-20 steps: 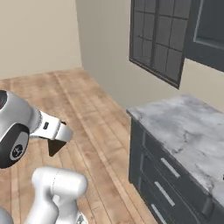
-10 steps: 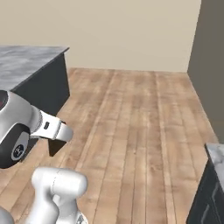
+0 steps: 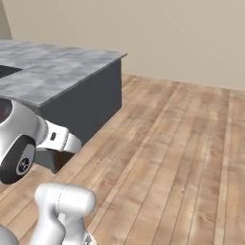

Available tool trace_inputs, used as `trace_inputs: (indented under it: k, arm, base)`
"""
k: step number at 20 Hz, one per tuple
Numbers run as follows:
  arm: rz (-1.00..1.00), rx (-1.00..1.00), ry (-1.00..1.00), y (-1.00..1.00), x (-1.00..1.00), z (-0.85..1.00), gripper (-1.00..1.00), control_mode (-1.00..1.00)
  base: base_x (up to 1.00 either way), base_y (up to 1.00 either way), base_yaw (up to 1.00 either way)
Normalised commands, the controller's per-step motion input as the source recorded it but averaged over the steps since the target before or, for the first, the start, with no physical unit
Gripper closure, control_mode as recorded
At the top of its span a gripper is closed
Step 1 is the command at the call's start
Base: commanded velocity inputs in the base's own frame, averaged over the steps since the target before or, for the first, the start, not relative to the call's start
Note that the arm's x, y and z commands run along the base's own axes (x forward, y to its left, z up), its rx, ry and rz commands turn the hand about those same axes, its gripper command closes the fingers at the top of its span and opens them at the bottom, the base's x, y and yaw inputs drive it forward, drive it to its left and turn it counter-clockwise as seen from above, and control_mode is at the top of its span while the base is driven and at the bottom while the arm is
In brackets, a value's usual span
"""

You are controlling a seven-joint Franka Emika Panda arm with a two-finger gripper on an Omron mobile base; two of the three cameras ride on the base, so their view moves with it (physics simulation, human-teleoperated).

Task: Start the toaster. Once the lever pops up, take the bread to the plate on the dining counter.

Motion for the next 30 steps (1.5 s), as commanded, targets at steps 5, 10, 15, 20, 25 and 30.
trace_inputs:
  k: [5, 10, 15, 20, 25, 30]
  arm:
    - [0.0, 0.0, 0.0, 0.0, 0.0, 0.0, 1.0, 1.0]
    - [0.0, 0.0, 0.0, 0.0, 0.0, 0.0, 1.0, 1.0]
    - [0.0, 0.0, 0.0, 0.0, 0.0, 0.0, 1.0, 1.0]
    - [0.0, 0.0, 0.0, 0.0, 0.0, 0.0, 1.0, 1.0]
    - [0.0, 0.0, 0.0, 0.0, 0.0, 0.0, 1.0, 1.0]
    - [0.0, 0.0, 0.0, 0.0, 0.0, 0.0, 1.0, 1.0]
  base:
    - [0.82, 0.33, 0.12]
    - [0.53, 0.86, 0.42]
    - [0.37, 0.93, 0.51]
    - [0.44, 0.96, 0.38]
    - [0.51, 0.89, 0.28]
    - [0.69, 1.0, 0.15]
